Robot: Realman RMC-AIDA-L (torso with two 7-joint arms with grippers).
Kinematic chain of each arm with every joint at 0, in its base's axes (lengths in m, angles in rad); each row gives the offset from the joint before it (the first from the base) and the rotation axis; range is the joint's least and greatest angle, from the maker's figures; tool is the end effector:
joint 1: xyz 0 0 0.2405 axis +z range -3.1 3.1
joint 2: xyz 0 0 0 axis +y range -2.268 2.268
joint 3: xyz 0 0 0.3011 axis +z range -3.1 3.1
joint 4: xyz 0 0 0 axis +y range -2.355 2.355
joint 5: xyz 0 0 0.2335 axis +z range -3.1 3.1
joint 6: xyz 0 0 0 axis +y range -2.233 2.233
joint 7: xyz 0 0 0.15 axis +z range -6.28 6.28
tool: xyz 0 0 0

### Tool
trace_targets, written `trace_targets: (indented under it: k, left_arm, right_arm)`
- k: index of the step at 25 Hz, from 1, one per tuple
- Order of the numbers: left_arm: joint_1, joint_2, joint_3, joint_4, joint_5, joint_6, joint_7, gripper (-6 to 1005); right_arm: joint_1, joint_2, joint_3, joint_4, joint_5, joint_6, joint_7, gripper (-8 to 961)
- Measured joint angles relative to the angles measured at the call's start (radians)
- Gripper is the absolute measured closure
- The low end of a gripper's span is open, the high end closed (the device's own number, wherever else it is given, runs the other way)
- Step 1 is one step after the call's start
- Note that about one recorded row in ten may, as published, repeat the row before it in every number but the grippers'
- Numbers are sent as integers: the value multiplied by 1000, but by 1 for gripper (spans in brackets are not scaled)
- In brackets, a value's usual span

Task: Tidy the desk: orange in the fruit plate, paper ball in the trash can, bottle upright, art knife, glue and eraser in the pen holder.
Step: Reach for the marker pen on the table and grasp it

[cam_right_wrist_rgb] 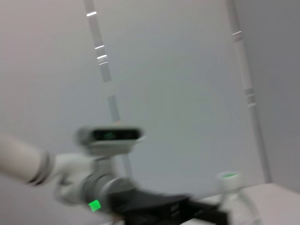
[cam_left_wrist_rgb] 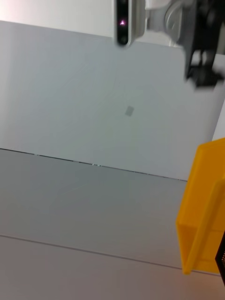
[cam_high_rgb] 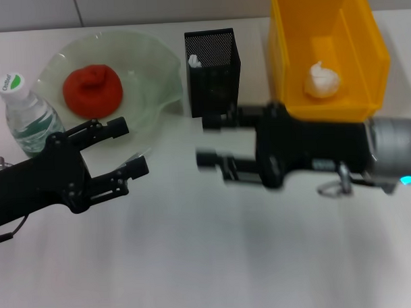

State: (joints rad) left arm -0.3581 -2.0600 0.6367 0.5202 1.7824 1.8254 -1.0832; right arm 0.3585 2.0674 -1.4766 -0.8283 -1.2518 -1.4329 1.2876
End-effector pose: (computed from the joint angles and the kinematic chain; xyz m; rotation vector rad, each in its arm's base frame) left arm -0.3350 0.2922 -0.0121 -2.5868 -0.4423 -1.1243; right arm 0.2265 0.3316 -0.0739 -2.8059 0.3158 1.0956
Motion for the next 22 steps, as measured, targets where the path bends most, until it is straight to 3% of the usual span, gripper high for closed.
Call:
trace_targets:
  k: [5, 14, 15, 22]
  left_arm:
    - [2, 1, -7, 2, 0, 2, -2, 224]
    - [-1, -3, 7, 91, 11, -5, -100, 225]
    - [-6, -6, 29, 178, 15, -10, -191, 225]
    - [-29, -8, 171, 458, 61, -103, -541, 226]
  right_arm:
    - [-40, 11, 58, 5, -92, -132, -1, 386]
    - [-63, 13, 83, 199, -97, -143, -111, 387]
    - [-65, 13, 97, 229, -97, -140, -126, 387]
    - [-63, 13, 126, 297, -92, -139, -173, 387]
